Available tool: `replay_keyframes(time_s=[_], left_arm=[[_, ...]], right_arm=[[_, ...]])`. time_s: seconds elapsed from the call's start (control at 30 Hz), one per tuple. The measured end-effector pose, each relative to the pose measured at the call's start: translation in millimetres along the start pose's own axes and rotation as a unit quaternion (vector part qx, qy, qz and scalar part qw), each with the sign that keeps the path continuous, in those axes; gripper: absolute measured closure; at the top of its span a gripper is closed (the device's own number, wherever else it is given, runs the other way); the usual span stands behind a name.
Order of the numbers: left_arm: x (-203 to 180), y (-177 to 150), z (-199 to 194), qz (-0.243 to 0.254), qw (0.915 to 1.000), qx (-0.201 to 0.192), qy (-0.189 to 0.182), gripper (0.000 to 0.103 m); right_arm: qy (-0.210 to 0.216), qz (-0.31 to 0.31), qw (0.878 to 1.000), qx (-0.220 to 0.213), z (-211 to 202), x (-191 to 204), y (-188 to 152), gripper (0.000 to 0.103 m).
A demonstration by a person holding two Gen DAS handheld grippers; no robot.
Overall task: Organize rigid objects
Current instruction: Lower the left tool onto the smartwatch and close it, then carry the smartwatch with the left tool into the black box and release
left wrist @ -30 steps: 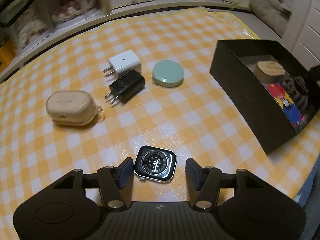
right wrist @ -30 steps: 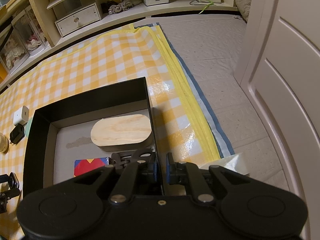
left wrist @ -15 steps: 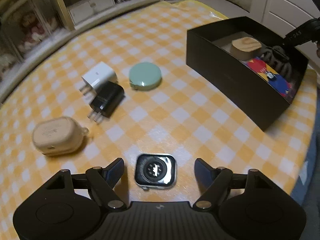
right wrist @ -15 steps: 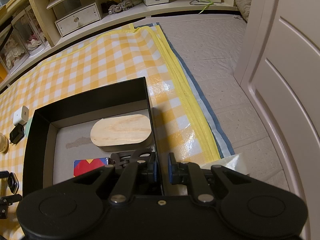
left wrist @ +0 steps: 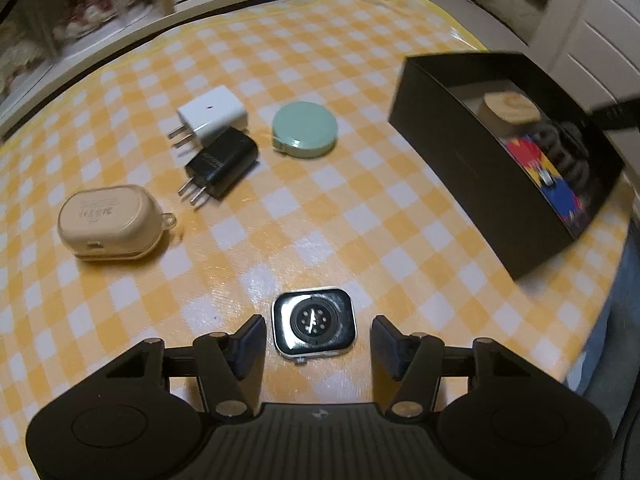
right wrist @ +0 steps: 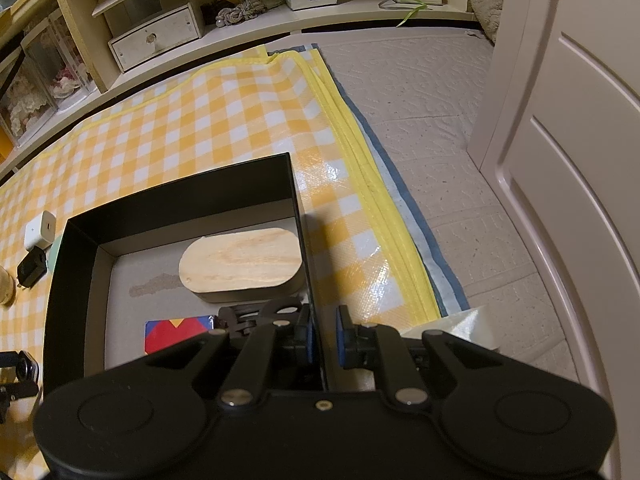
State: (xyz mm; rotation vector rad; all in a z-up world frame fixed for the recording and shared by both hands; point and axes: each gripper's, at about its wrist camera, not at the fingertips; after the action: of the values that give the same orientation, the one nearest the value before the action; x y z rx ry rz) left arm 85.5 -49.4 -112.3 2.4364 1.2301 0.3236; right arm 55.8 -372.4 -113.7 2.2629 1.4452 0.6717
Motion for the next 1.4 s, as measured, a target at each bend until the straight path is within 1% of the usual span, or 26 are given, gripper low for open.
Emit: replay_keyframes(time_s=[0.1, 0.13, 0.17, 0.2, 0.33, 0.4, 0.47, 0.57, 0.63, 0.77, 0.93, 1.03, 1.2, 1.4], left_arm=[[4.1, 2.8, -0.2, -0.038, 0.9993, -0.003, 0.001, 0.044], [3.5, 3.2, -0.2, -0.041, 0.9992, -0.003, 0.003, 0.045], [1.9, 3.1, -0.5, -0.037, 0.9993, -0.003, 0.009, 0.055], [0.4, 3.1, -0.8, -0.032, 0.9993, -0.004, 0.016, 0.056], [-2.2, 1.9, -3.2, -0.027, 0.9994, -0.012, 0.02, 0.056], [-5.4, 3.4, -7.5, -0.02, 0.9991, -0.031, 0.021, 0.056], [-8.4, 7.9, -14.0, -0.018, 0.9984, -0.05, 0.02, 0.056], [-18.2, 18.3, -26.5, -0.014, 0.9964, -0.084, 0.004, 0.056], [-28.1, 26.8, -32.8, -0.002, 0.9949, -0.101, -0.003, 0.056], [-47.6, 49.3, -37.8, 0.036, 0.9916, -0.123, -0.019, 0.056], [-75.0, 83.9, -25.5, 0.075, 0.9877, -0.134, -0.029, 0.056], [-89.6, 102.8, -14.2, 0.099, 0.9841, -0.141, -0.042, 0.056], [-116.2, 128.9, 9.7, 0.171, 0.9766, -0.127, -0.03, 0.056], [-127.2, 144.9, 34.4, 0.197, 0.9742, -0.106, -0.032, 0.056]], right_arm=[[-0.001, 0.0, 1.0, 0.0, 0.3, 0.2, 0.0, 0.091], [-0.001, 0.0, 1.0, 0.0, 0.4, 0.0, 0.2, 0.091], [-0.001, 0.0, 1.0, 0.0, 0.5, -0.3, 0.5, 0.091], [-0.001, 0.002, 1.0, 0.0, 0.3, 0.2, 0.0, 0.091], [-0.003, 0.003, 1.0, 0.0, 0.2, 1.7, -0.6, 0.091], [-0.003, 0.003, 1.0, 0.001, -0.1, 2.1, -0.9, 0.091], [-0.001, 0.001, 1.0, 0.003, -0.1, 2.8, -0.4, 0.094], [-0.003, -0.009, 1.0, 0.005, -0.1, 6.2, -0.7, 0.098], [-0.006, -0.016, 1.0, 0.004, -0.5, 8.4, -1.2, 0.098], [-0.004, -0.015, 1.0, 0.004, -0.8, 8.6, -2.1, 0.098], [-0.003, -0.018, 1.0, 0.003, -1.9, 7.5, -2.0, 0.098], [-0.001, -0.017, 1.0, 0.002, -2.6, 7.1, -2.2, 0.098], [0.001, -0.017, 1.0, 0.002, -2.8, 6.5, -2.1, 0.098], [0.003, -0.016, 1.0, 0.002, -2.9, 6.0, -1.8, 0.098]])
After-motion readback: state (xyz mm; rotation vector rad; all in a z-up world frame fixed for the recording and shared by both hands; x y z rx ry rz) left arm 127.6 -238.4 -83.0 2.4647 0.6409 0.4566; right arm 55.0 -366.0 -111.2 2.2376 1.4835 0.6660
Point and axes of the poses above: each gripper's, at about its wrist camera, not at the fingertips, and z roughly the way its jaws point, x to its left, y to its top, and after that the axes turned 6 degrees about z, right-handed
